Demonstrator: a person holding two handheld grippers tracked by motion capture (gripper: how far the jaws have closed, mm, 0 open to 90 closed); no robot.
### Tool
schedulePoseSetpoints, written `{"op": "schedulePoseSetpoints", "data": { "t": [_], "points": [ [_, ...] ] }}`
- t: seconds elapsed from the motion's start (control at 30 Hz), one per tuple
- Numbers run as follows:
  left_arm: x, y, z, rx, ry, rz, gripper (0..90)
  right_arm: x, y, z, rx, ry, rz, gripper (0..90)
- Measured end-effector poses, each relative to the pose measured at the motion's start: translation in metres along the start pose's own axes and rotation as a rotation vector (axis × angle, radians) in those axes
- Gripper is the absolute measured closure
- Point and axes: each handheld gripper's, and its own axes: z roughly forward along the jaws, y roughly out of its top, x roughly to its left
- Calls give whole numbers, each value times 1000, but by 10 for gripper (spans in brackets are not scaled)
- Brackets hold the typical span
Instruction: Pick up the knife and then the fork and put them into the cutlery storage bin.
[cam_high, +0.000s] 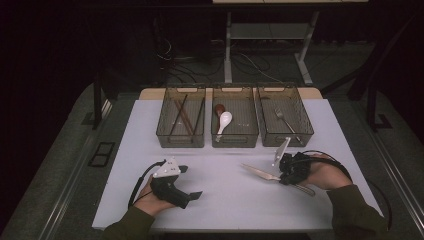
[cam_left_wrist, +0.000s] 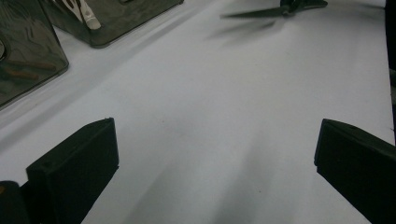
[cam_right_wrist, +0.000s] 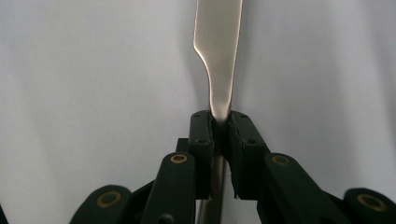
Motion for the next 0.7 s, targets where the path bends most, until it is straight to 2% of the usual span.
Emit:
{"op": "schedulePoseSetpoints", "data": {
  "t": [0.1, 0.13, 0.27, 0.37, 0.53, 0.7],
  "points": [
    [0, 0, 0, -1, 0, 0, 0, -2, -5, -7, -82, 0, 47, 805],
    [0, 0, 0, -2, 0, 0, 0, -5, -8, -9, -104, -11, 46, 805],
    [0, 0, 0, -2, 0, 1, 0, -9, -18, -15, -191, -20, 92, 805],
    [0, 0, -1, -3, -1, 2, 0, -13, -25, -18, -262, -12, 134, 805],
    [0, 0, -1, -5, 0, -1, 0, -15, -34, -22, -338, 0, 184, 805],
    [0, 0, -1, -5, 0, 1, 0, -18, -40, -26, -414, -36, 244, 807]
  ]
}}
